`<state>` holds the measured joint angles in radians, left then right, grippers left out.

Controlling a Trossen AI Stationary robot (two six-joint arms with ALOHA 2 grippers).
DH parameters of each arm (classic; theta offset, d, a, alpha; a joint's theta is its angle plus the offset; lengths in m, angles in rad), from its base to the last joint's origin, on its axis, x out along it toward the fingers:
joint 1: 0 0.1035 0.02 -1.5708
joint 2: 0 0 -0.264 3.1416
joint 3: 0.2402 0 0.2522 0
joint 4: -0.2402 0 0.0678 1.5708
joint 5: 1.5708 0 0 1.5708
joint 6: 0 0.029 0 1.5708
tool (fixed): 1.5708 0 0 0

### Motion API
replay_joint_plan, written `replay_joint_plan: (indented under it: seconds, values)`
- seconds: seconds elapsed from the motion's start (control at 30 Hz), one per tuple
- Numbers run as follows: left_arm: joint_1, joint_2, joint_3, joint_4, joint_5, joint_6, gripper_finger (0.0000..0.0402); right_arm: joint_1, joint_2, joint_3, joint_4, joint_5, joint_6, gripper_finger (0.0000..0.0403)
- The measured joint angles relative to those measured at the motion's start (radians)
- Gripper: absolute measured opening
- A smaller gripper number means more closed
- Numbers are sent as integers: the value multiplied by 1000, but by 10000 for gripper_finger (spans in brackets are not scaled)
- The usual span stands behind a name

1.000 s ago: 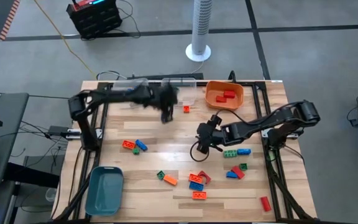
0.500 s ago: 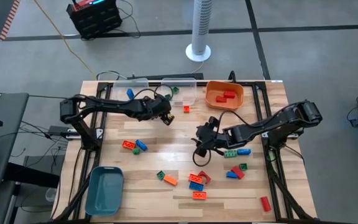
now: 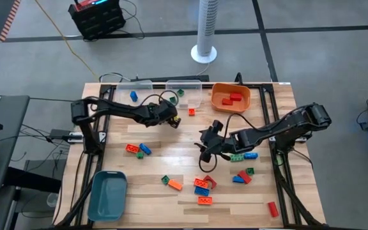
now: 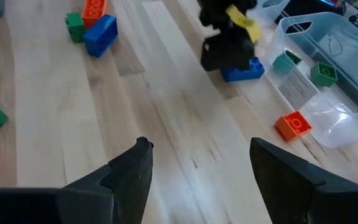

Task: Sort blocks
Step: Put the blue game piece into the left transparent bin

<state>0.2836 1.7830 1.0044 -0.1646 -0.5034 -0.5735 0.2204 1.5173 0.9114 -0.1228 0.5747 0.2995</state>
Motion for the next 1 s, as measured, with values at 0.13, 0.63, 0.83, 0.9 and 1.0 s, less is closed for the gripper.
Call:
replay_joint_plan:
  seconds: [0.13,0.63,0.83,0.9,1.0]
  values:
    - [5,36,15,12,-16,-7,231,3,0,0,0,-4,-2,276]
    - [28,113,17,24,54,10,230,2,0,0,-5,-5,-5,276]
    - [19,95,14,18,58,71,173,2,0,0,-5,-6,-4,276]
    - [10,77,13,11,59,91,140,3,0,0,-5,-6,-4,276]
    - [-8,28,10,0,63,128,132,3,0,0,-8,-6,-1,276]
